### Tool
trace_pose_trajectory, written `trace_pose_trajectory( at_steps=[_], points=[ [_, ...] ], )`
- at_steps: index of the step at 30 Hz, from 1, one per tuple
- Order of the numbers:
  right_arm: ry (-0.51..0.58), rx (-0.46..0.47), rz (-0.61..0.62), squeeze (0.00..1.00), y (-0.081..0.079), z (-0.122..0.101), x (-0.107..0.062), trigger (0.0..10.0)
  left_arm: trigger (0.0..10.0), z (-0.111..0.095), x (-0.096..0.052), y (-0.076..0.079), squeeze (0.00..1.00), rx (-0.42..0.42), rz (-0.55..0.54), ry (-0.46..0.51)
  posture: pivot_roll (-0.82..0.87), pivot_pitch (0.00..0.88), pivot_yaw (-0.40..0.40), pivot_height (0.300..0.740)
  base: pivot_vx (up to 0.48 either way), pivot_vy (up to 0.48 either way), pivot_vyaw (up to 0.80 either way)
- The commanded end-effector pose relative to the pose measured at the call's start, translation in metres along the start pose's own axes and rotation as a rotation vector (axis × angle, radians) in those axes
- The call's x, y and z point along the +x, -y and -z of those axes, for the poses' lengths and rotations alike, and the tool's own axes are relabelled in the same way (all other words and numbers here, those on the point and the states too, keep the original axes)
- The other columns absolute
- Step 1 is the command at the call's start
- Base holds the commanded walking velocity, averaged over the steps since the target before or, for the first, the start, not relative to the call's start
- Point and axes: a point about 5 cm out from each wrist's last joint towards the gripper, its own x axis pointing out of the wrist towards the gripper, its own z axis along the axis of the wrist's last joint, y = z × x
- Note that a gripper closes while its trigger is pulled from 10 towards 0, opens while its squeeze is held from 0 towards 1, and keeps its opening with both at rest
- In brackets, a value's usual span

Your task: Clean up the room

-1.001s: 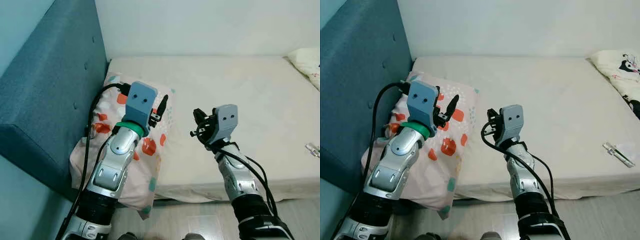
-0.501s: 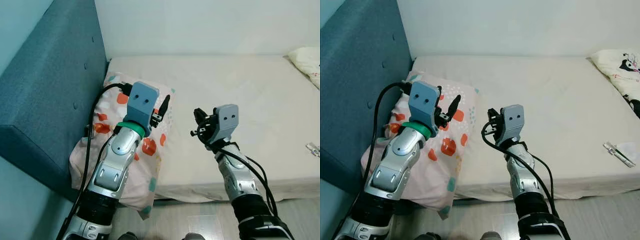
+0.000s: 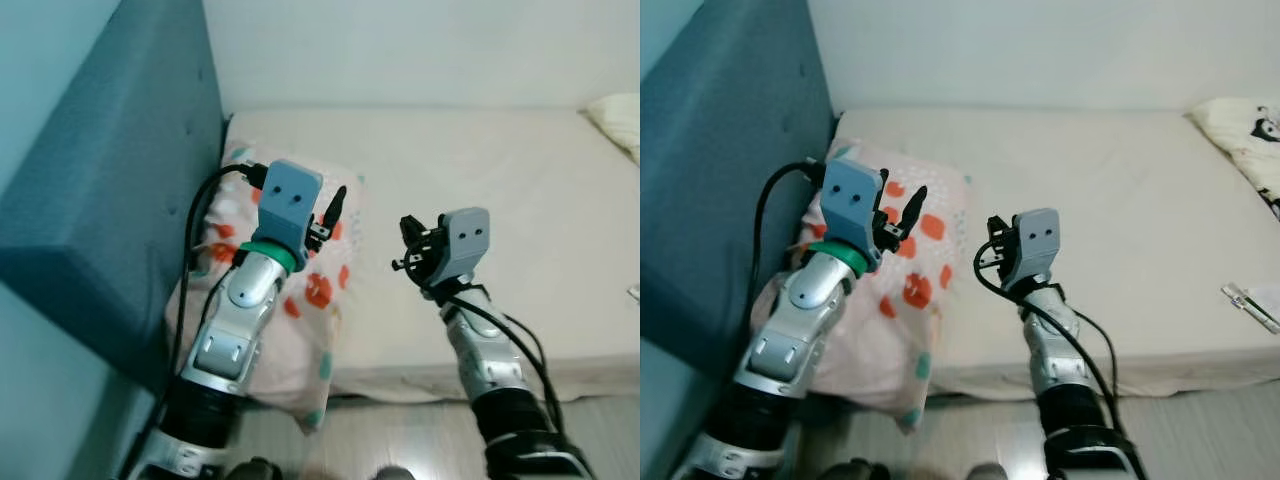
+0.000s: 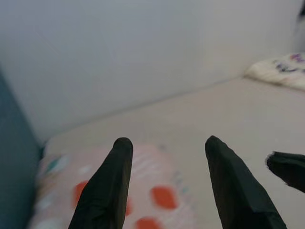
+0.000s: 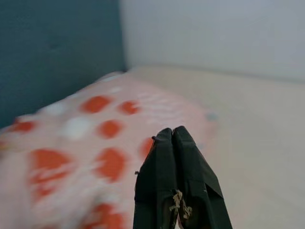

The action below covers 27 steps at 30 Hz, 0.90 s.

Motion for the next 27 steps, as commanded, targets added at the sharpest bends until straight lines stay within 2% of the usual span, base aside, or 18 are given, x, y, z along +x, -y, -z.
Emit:
trace_pose_trajectory(
  at_steps=[1, 8, 24, 27],
  points=[
    [-0.018, -0.003, 0.037, 0.0, 0.0112, 0.0042, -0.0062, 10.0, 10.0, -0.0007, 0.0007, 0.0081, 0.0, -0.014, 0.029, 0.004, 0.02, 0.0, -0.021, 0.74, 0.0, 0.33, 0.0],
    [-0.021, -0.004, 0.039, 0.0, 0.012, 0.0049, -0.0066, 10.0, 10.0, -0.003, 0.0001, 0.0096, 0.0, 0.028, 0.041, 0.029, 0.02, 0.0, -0.02, 0.74, 0.0, 0.0, 0.0],
    [-0.021, -0.006, 0.04, 0.0, 0.0118, 0.0058, -0.0073, 10.0, 10.0, -0.0034, -0.0012, 0.0122, 0.0, 0.034, 0.058, 0.04, 0.02, 0.0, -0.017, 0.74, 0.0, -0.046, 0.0],
    [-0.021, -0.005, 0.04, 0.0, 0.0116, 0.0059, -0.0074, 10.0, 10.0, -0.0036, -0.0013, 0.012, 0.0, 0.034, 0.057, 0.044, 0.02, 0.0, -0.017, 0.74, 0.0, -0.322, 0.0]
  ],
)
